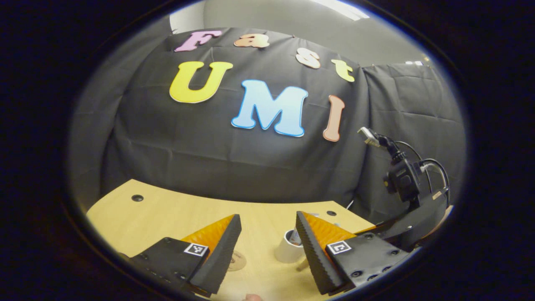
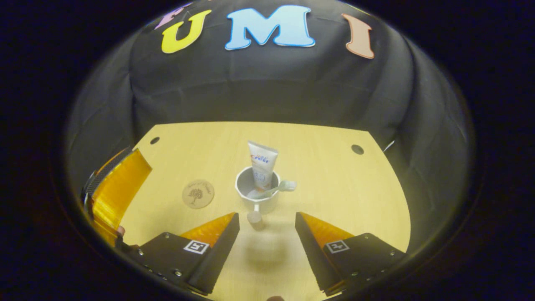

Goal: Put the toothbrush and toothpaste on the desktop into the cup, then pick up the cup and place it on the coaster on the desktop.

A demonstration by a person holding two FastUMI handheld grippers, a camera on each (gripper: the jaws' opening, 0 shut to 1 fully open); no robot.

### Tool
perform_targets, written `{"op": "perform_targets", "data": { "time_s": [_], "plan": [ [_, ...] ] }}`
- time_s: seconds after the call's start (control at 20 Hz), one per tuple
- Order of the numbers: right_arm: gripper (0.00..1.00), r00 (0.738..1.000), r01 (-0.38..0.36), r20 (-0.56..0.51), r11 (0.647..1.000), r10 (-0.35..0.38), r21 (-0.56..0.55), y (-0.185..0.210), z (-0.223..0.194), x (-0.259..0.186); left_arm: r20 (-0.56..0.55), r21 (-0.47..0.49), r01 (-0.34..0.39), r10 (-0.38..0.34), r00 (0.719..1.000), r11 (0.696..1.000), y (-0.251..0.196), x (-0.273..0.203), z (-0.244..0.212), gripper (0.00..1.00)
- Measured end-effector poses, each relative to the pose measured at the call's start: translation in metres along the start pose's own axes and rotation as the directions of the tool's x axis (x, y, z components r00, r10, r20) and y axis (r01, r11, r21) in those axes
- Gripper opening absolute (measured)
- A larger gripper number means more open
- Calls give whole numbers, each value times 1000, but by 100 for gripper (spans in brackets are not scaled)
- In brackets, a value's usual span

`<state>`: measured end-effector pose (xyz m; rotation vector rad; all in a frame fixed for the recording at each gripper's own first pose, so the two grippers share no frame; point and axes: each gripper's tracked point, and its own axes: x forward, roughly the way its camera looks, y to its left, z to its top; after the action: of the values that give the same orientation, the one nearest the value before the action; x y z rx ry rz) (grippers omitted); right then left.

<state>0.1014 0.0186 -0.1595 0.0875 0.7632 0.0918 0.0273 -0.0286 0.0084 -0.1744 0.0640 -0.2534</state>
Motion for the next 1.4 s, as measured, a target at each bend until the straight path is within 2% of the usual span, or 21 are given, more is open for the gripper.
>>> {"op": "perform_targets", "data": {
  "time_s": [0.3,0.6,0.85,1.4],
  "plan": [
    [86,991,2,-136,997,-12,-76,5,-4,20,-16,13,-64,64,998,998,13,-6,-2,88],
    [86,973,-13,-231,998,-3,-68,8,-6,47,-1,16,-98,98,995,995,20,-12,3,88],
    [86,945,-39,-325,999,27,-29,9,-18,67,-14,7,-125,125,992,992,24,-19,-1,88],
    [85,897,-36,-441,998,9,-52,13,-28,100,-35,-35,-165,164,986,986,36,-29,-10,88]
  ]
}}
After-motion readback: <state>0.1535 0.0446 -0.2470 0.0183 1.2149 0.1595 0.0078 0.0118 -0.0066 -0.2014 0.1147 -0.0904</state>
